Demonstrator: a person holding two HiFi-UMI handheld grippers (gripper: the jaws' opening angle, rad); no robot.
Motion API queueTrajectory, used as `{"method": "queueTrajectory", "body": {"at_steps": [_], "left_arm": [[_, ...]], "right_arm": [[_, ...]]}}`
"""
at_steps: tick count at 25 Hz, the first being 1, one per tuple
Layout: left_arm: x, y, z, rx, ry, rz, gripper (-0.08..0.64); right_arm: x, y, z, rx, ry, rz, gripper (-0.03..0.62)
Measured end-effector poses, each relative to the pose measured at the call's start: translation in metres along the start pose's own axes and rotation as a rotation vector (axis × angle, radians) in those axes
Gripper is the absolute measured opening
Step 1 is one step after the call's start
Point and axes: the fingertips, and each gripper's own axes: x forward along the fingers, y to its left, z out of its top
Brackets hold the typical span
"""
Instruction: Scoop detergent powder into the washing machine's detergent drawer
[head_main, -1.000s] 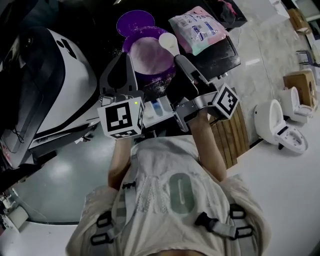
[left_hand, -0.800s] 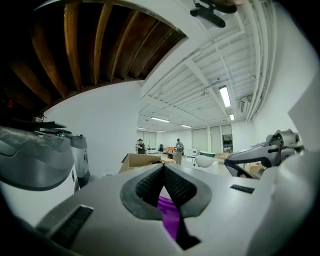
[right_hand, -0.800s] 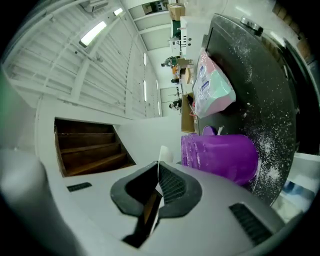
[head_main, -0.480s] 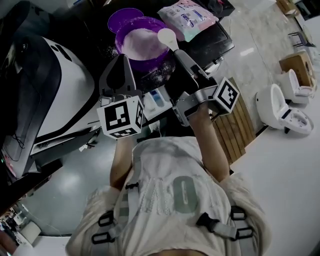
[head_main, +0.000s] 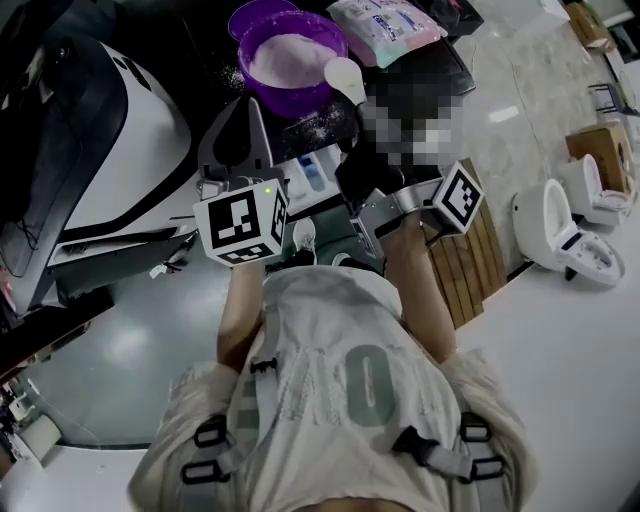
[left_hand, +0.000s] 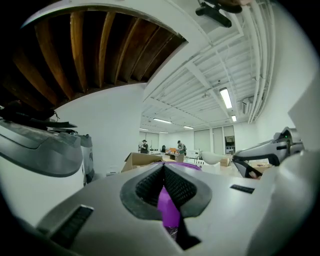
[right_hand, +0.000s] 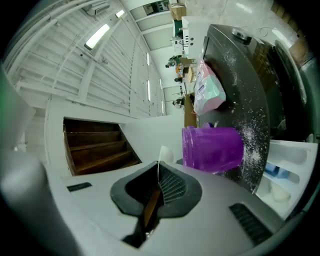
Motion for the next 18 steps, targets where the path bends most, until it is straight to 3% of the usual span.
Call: {"method": "queueTrajectory", "body": {"at_steps": [11, 18], "left_arm": [[-0.076, -0.004, -0.030, -0.034, 0.040, 0.152, 0.020], [-0.102, 0.001, -0.046, -0.036, 0.059, 0.195, 0.020]], "right_arm": [[-0.060, -0.030, -0.048, 0.052, 0.155, -0.058, 0.009], [-0.077, -0.064, -0.071, 0.054, 0.220, -0.124, 0.011]]}}
